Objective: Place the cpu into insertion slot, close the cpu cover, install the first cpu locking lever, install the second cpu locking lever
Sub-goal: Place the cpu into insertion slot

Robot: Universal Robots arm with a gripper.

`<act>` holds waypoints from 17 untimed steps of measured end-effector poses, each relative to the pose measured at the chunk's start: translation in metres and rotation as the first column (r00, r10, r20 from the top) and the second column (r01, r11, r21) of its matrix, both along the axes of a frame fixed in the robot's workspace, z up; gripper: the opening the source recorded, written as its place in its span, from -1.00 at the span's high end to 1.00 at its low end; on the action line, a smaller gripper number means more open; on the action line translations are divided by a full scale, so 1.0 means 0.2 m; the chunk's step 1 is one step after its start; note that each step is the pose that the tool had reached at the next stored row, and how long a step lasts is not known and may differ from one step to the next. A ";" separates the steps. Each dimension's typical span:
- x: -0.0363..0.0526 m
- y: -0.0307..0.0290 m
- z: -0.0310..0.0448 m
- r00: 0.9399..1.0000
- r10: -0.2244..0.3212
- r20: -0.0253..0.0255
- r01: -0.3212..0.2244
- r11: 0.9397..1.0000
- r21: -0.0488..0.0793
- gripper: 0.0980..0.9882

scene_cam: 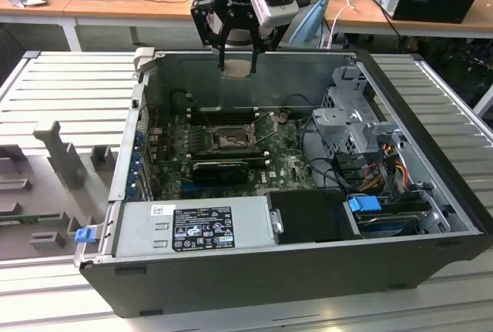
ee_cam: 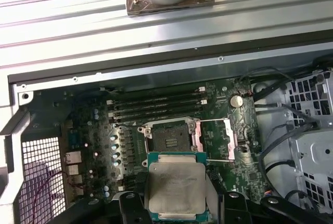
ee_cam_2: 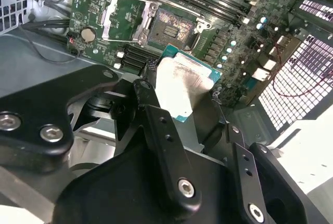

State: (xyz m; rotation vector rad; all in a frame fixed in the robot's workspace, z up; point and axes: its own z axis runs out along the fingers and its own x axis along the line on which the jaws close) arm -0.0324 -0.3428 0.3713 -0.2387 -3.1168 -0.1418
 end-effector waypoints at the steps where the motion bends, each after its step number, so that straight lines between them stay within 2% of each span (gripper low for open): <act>1: 0.000 0.000 0.000 1.000 -0.002 0.000 0.002 1.000 0.000 0.04; 10: 0.000 0.000 0.000 0.999 -0.033 0.000 0.033 0.999 0.000 0.04; 14: 0.000 0.000 0.000 0.998 -0.067 0.000 0.067 0.998 0.000 0.04; 17: 0.000 0.000 -0.003 0.993 -0.115 0.001 0.115 0.993 -0.003 0.04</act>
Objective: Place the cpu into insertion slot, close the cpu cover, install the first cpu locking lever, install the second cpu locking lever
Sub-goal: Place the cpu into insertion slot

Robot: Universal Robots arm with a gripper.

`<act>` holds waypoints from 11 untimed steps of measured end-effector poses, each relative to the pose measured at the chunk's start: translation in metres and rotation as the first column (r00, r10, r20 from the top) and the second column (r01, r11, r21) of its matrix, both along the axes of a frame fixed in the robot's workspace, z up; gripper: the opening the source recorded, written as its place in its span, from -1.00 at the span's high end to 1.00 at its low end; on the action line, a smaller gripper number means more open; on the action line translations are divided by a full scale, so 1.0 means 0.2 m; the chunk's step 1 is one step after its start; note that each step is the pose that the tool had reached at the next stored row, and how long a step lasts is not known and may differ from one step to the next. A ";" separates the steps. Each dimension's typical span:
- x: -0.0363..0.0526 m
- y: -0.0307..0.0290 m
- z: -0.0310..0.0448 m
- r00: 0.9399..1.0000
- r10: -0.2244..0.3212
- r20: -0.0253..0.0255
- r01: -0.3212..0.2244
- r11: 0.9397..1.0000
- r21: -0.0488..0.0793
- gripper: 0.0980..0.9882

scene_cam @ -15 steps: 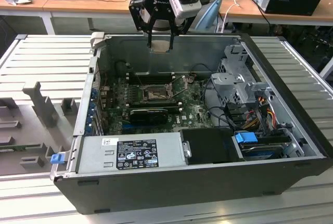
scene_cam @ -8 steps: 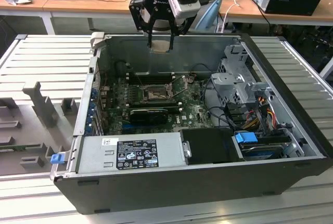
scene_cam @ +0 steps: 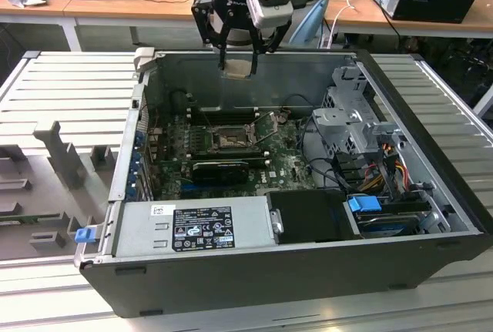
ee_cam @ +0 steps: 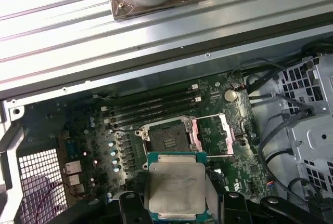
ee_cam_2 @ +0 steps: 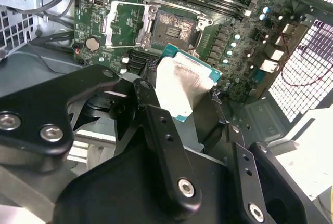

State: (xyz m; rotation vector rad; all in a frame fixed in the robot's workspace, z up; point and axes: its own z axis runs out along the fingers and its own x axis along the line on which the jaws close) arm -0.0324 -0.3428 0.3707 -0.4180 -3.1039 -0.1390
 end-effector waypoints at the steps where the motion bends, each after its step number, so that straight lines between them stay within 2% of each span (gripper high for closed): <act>1: 0.000 -0.001 -0.006 1.000 -0.011 0.001 0.011 1.000 -0.003 0.04; 7: 0.000 -0.004 -0.019 0.997 -0.078 0.001 0.078 0.997 -0.004 0.04; 11: 0.000 -0.004 -0.022 0.990 -0.143 0.001 0.143 0.990 -0.004 0.04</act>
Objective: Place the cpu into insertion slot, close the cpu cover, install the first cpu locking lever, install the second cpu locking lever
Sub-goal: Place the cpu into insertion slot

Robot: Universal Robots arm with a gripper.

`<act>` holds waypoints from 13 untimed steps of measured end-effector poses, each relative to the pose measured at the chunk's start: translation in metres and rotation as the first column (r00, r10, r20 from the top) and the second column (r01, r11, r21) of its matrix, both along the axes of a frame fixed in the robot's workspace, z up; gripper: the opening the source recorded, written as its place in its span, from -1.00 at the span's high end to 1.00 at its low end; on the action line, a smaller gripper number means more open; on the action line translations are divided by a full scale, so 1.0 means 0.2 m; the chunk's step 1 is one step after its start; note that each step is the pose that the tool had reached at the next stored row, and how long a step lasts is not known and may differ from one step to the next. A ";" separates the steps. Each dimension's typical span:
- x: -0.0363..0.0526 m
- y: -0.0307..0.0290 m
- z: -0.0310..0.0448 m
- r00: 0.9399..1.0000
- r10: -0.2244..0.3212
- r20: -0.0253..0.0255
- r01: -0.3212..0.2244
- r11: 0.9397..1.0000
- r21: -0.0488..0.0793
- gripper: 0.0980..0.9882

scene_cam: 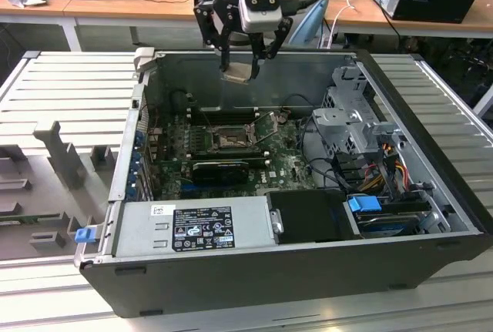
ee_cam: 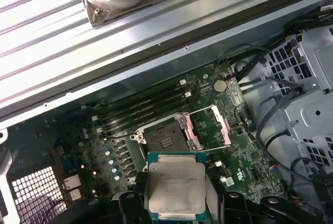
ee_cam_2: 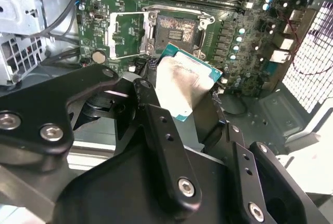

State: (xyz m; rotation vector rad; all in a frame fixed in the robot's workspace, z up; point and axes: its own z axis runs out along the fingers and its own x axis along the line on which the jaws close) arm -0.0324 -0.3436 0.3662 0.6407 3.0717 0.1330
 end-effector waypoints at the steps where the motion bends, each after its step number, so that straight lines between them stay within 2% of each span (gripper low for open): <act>1: 0.000 0.000 -0.001 1.000 -0.007 0.000 0.007 1.000 0.000 0.04; 9: 0.000 -0.003 -0.008 1.000 -0.012 0.000 0.012 1.000 0.000 0.04; 13: 0.000 -0.004 -0.010 0.998 -0.055 0.000 0.055 0.998 0.000 0.04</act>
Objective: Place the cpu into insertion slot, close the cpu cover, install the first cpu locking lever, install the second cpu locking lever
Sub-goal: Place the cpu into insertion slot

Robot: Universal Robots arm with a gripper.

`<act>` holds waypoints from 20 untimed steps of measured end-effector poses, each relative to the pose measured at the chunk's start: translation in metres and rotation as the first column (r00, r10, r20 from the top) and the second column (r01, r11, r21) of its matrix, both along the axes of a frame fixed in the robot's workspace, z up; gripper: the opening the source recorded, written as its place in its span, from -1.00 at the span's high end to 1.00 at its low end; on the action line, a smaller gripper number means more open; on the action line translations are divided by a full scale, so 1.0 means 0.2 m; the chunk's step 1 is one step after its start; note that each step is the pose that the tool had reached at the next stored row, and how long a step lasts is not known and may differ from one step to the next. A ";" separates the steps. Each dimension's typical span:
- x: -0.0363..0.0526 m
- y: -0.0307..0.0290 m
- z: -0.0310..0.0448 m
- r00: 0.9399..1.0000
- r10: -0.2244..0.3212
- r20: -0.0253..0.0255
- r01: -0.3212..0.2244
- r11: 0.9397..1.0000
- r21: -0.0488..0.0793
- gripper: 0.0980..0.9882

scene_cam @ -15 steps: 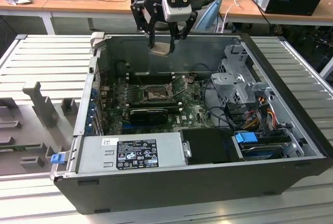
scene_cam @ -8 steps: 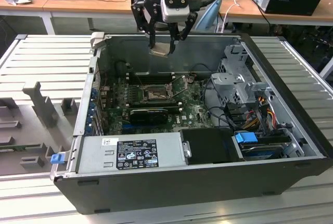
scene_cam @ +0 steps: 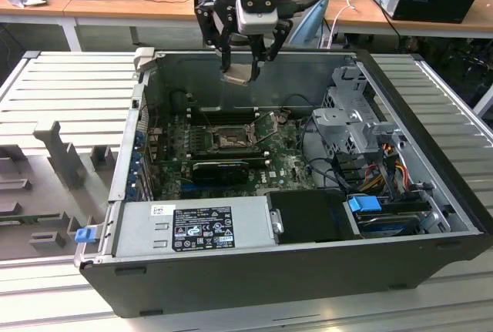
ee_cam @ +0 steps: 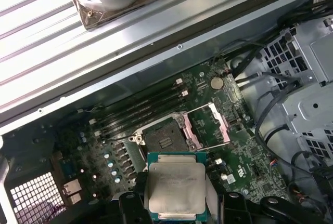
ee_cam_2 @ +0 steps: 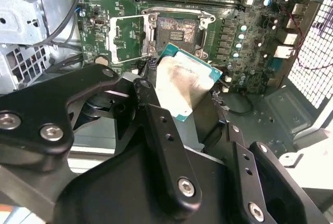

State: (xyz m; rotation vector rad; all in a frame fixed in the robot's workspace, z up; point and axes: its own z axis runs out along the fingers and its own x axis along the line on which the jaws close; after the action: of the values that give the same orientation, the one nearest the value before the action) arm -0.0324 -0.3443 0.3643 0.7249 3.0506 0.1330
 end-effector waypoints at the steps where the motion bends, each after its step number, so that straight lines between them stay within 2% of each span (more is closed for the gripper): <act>1: 0.000 0.000 -0.001 1.000 -0.022 0.000 0.022 1.000 0.000 0.04; 6: 0.000 0.000 -0.003 0.996 -0.088 0.000 0.088 0.996 -0.001 0.04; 10: 0.000 0.000 -0.004 0.986 -0.169 0.000 0.169 0.986 -0.001 0.04; 17: 0.000 0.000 -0.005 0.973 -0.232 0.000 0.232 0.973 -0.001 0.04; 18: 0.000 0.000 -0.005 0.970 -0.242 0.000 0.242 0.970 -0.001 0.04; 19: 0.000 0.000 -0.006 0.964 -0.266 0.000 0.266 0.964 -0.001 0.04; 20: 0.000 0.000 -0.006 0.961 -0.275 0.000 0.275 0.961 -0.001 0.04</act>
State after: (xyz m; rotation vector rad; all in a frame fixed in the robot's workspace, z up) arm -0.0324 -0.3443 0.3630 1.1373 2.9093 0.1285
